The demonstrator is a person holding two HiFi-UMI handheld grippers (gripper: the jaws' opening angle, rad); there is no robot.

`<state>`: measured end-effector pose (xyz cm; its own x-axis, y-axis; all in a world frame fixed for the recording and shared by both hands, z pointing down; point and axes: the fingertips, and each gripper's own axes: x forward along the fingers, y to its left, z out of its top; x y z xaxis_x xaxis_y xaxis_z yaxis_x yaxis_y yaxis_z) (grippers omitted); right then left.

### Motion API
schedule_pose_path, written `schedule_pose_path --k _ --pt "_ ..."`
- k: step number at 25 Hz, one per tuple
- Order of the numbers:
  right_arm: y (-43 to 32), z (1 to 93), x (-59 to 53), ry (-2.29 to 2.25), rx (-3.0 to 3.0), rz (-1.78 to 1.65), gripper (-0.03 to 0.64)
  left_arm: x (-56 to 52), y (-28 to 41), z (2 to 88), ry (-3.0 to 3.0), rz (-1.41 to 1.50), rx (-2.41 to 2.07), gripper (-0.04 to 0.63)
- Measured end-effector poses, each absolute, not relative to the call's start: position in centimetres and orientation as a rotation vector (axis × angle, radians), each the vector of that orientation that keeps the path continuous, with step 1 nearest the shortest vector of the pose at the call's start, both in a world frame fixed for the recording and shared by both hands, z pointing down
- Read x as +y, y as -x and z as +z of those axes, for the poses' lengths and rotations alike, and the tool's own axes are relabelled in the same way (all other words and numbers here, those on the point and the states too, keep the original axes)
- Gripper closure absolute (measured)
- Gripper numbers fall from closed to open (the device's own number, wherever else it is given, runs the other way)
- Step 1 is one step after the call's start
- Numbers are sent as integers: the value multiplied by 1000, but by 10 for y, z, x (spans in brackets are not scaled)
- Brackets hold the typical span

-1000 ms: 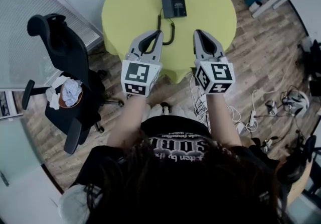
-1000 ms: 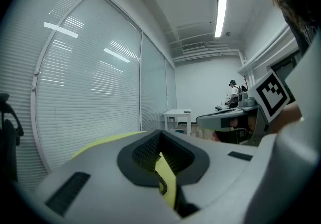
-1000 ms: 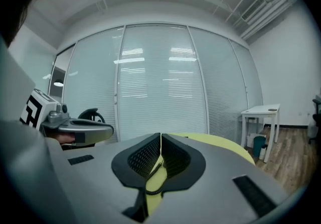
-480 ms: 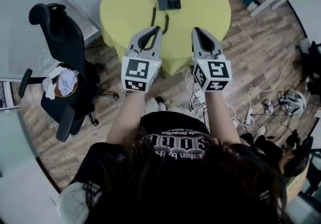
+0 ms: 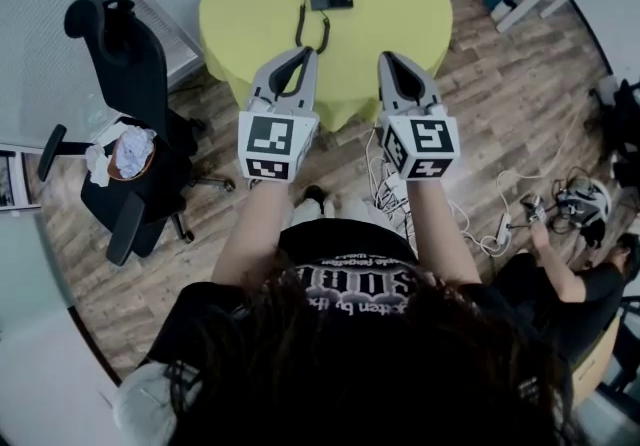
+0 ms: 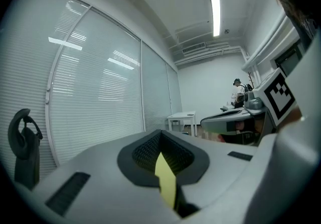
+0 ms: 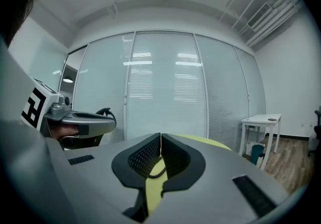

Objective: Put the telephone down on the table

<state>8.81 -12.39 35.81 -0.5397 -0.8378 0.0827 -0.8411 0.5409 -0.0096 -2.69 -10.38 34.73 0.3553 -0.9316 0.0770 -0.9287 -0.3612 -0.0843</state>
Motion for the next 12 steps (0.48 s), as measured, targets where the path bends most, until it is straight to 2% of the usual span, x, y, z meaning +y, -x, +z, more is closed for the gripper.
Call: schedule_pose_path --k 12 --pt "-96 353 -89 -1428 -2724 33 588 -65 14 344 2529 -179 1780 592"
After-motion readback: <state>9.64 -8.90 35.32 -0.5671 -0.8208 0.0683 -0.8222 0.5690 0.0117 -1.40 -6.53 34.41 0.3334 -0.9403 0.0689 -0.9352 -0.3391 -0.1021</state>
